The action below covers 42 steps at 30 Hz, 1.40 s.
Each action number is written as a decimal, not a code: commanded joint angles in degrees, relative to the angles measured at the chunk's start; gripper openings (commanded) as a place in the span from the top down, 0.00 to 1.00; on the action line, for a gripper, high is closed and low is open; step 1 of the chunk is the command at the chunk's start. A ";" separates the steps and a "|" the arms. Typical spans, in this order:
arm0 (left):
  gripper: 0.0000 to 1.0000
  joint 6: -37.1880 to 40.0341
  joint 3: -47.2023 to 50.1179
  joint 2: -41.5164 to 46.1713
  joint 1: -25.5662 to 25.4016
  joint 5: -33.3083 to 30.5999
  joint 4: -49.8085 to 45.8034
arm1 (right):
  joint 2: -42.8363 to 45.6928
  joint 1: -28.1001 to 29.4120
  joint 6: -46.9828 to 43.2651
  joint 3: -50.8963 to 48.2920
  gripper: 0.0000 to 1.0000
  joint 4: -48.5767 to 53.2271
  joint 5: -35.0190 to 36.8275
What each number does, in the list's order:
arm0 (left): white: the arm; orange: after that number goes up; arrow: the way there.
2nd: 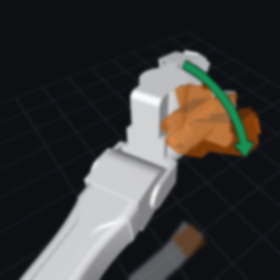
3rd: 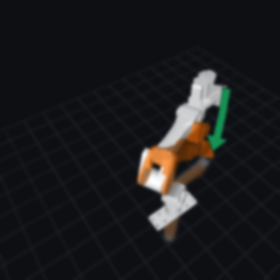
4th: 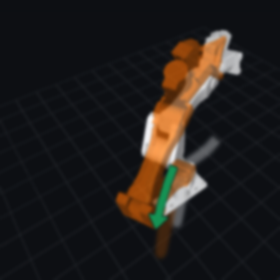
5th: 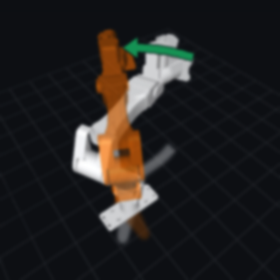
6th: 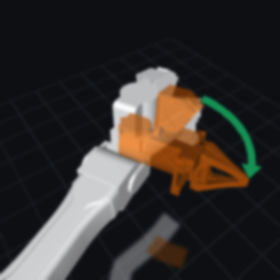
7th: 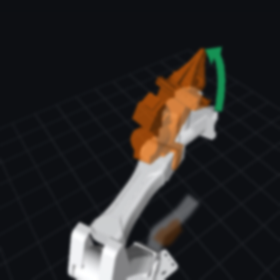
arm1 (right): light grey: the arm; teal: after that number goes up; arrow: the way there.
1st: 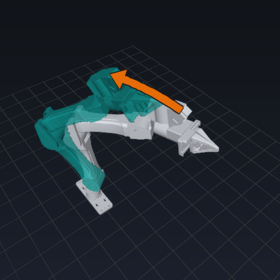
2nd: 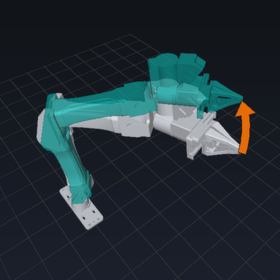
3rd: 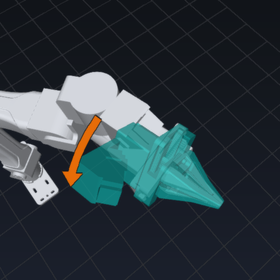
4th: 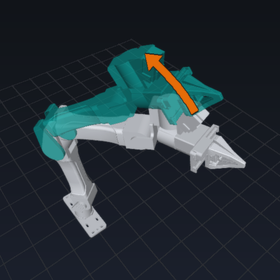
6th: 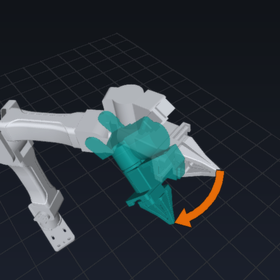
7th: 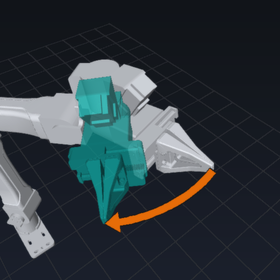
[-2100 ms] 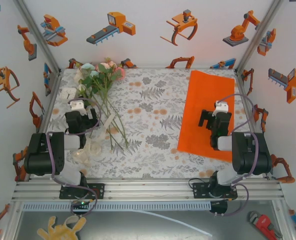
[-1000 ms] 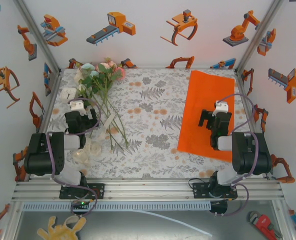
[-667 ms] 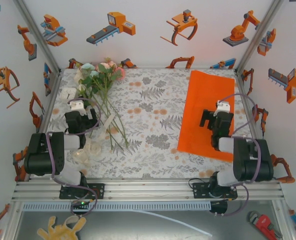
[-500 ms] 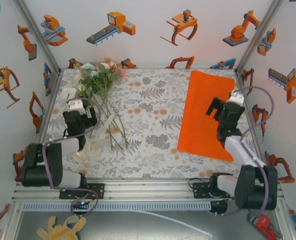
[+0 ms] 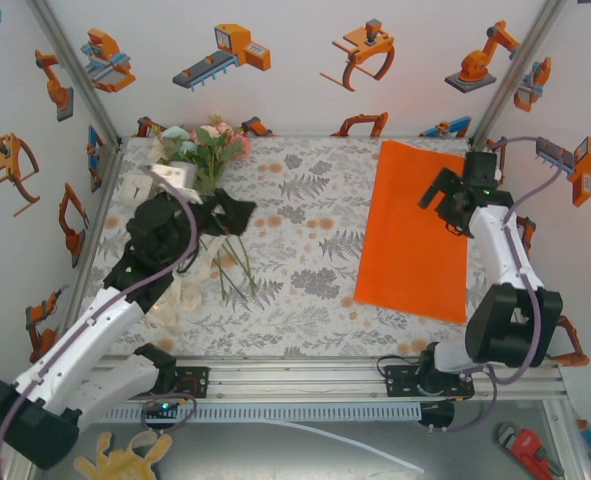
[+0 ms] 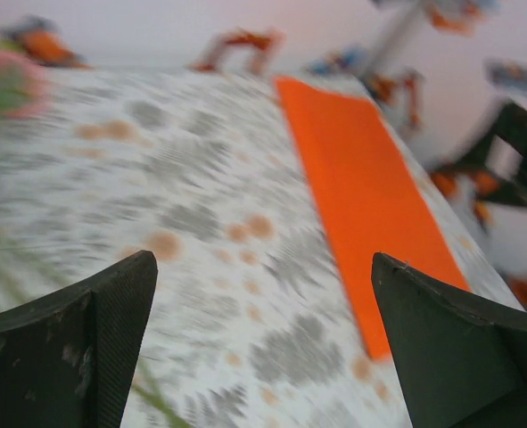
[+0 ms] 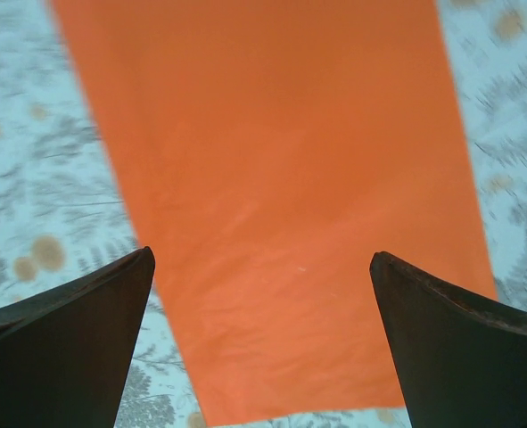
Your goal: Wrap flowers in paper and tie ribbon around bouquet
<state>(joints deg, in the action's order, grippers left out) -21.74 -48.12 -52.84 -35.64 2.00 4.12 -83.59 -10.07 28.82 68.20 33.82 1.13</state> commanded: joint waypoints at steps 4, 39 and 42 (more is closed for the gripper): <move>0.03 2.48 -1.76 -2.87 -11.80 3.29 -9.42 | 0.97 -11.80 7.91 -12.27 0.01 1.15 -4.50; 0.03 0.15 6.64 -0.39 -12.36 -8.33 -11.59 | 3.09 -12.79 11.78 -21.56 1.00 -6.96 -12.20; 0.03 0.33 6.41 -1.47 -12.36 -6.28 -10.97 | 7.47 -12.83 10.37 -21.66 0.68 -2.10 -2.10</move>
<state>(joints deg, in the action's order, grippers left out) -21.80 -41.89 -53.56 -47.97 -5.52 -8.19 -80.64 -22.85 39.53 45.50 26.57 -8.56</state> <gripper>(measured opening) 0.972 0.205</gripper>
